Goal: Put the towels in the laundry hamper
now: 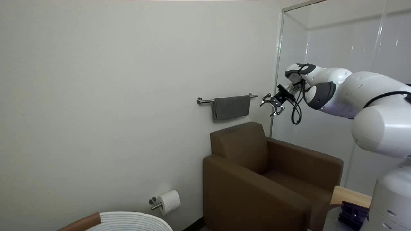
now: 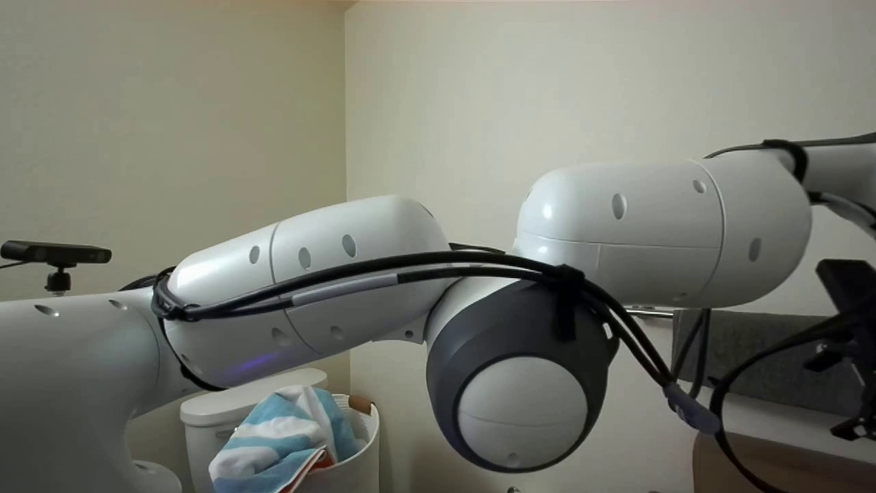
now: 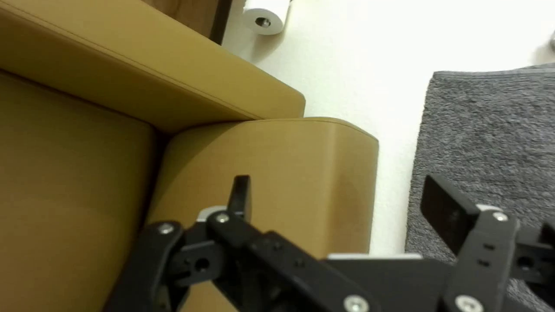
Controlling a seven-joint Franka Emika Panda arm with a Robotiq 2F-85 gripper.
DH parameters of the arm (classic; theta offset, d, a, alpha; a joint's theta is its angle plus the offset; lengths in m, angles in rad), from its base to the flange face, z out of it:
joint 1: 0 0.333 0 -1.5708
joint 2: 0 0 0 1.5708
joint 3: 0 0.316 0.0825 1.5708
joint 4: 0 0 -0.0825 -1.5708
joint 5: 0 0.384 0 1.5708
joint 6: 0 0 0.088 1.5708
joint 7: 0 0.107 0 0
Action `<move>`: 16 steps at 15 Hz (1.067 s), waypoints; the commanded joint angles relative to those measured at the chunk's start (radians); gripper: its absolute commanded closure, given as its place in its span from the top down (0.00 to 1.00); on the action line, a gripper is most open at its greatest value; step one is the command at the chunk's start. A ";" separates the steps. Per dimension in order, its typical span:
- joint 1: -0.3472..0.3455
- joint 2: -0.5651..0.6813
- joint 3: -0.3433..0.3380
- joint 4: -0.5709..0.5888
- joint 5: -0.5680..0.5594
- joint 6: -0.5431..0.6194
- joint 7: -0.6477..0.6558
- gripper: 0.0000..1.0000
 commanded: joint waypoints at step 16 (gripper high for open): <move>0.046 0.130 0.058 0.005 0.315 -0.329 0.028 1.00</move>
